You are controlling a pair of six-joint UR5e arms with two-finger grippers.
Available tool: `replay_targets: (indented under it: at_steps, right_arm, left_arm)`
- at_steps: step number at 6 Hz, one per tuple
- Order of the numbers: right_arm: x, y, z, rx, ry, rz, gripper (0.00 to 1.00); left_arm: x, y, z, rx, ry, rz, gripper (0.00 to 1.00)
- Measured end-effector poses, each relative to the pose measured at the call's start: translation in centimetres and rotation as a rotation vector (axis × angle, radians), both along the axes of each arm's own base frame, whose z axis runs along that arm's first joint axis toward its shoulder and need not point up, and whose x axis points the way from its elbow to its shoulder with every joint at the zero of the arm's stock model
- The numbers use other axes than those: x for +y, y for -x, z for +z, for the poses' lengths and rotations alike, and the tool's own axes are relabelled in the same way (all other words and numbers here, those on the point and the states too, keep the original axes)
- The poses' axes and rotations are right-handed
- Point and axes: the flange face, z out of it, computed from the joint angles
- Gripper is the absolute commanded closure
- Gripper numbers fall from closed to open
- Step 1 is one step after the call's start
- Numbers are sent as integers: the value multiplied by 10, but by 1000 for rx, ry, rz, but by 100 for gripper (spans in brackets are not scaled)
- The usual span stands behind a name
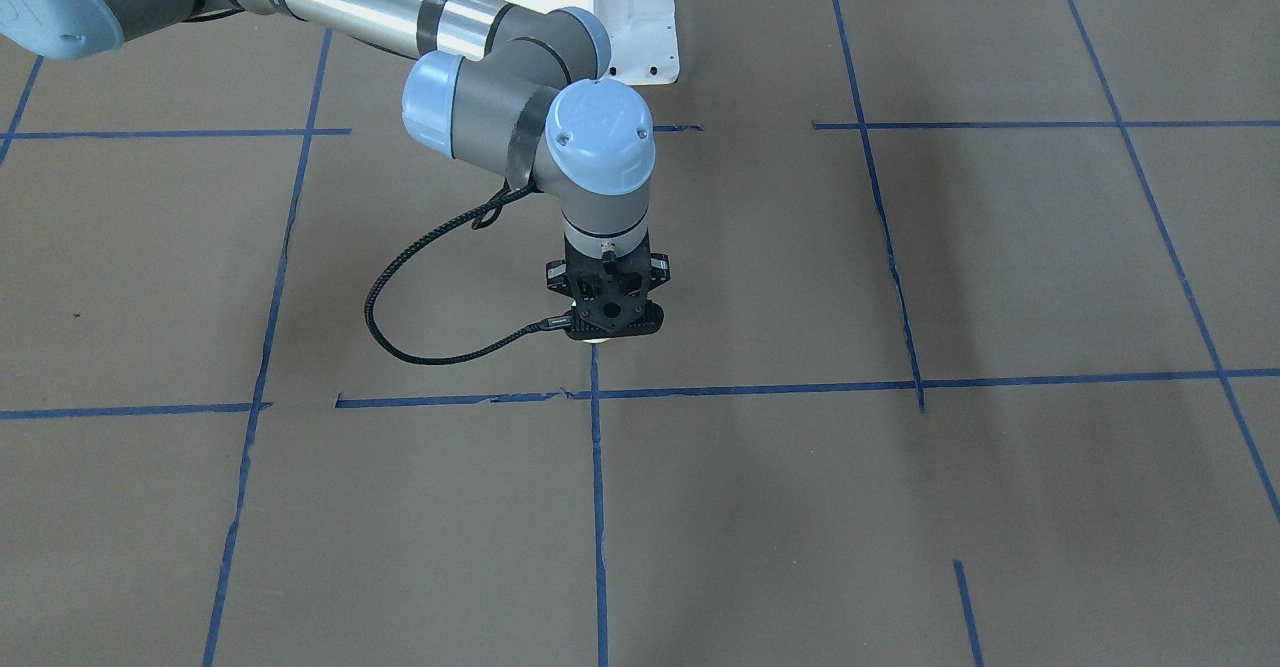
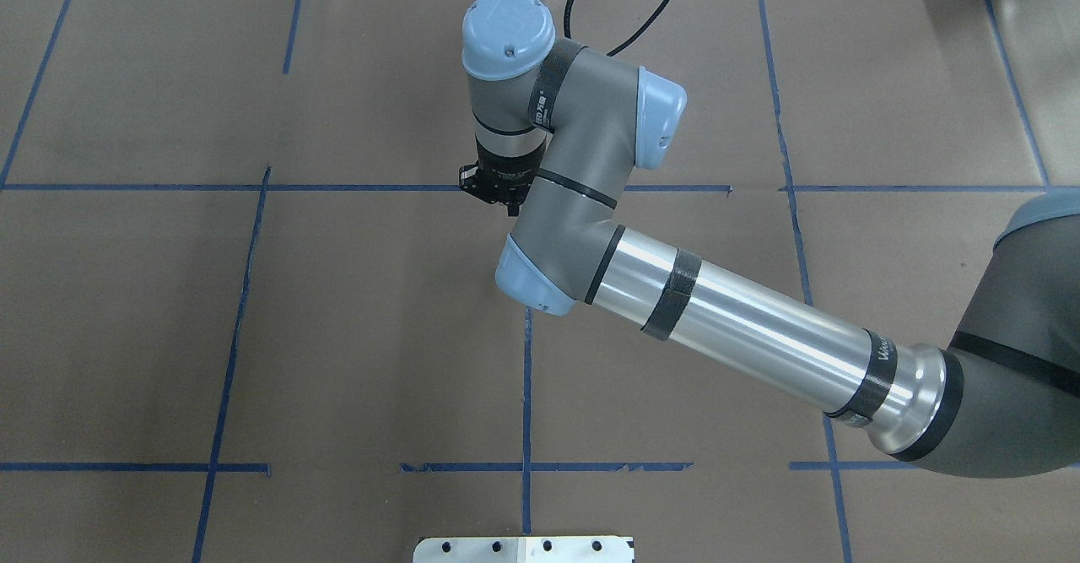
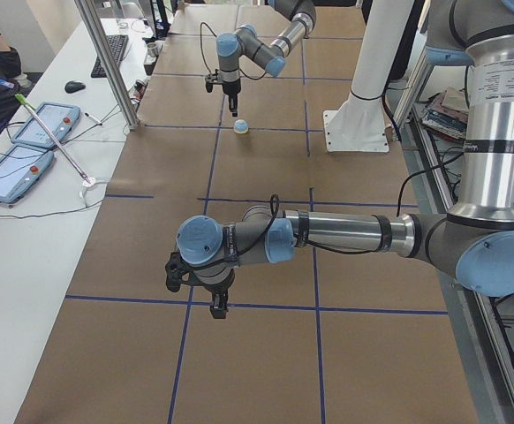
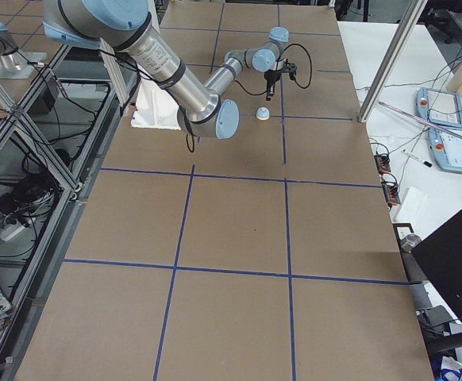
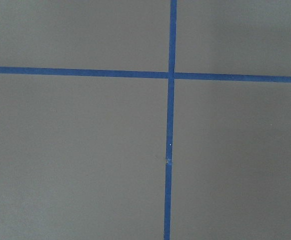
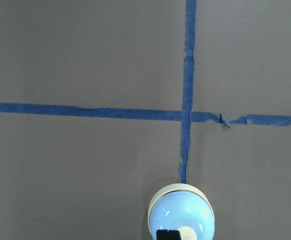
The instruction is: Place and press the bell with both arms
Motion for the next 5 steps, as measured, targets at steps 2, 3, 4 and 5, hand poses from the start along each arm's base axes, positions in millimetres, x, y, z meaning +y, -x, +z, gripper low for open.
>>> replay_targets:
  at_steps: [2,3,4,5]
  right_arm:
    - [-23,-54,-3,8,33,38,0]
    - [-34,-91,13,14,30,47,0]
    - [-51,-132,43,20,10,31,0]
    - [-73,-184,91,31,-24,-10,0]
  left_arm:
    - [0,0,1,0,2,0,0]
    - [0,0,1,0,2,1,0]
    - [0,0,1,-1,1,2,0]
    - [0,0,3,-3,-6,2,0]
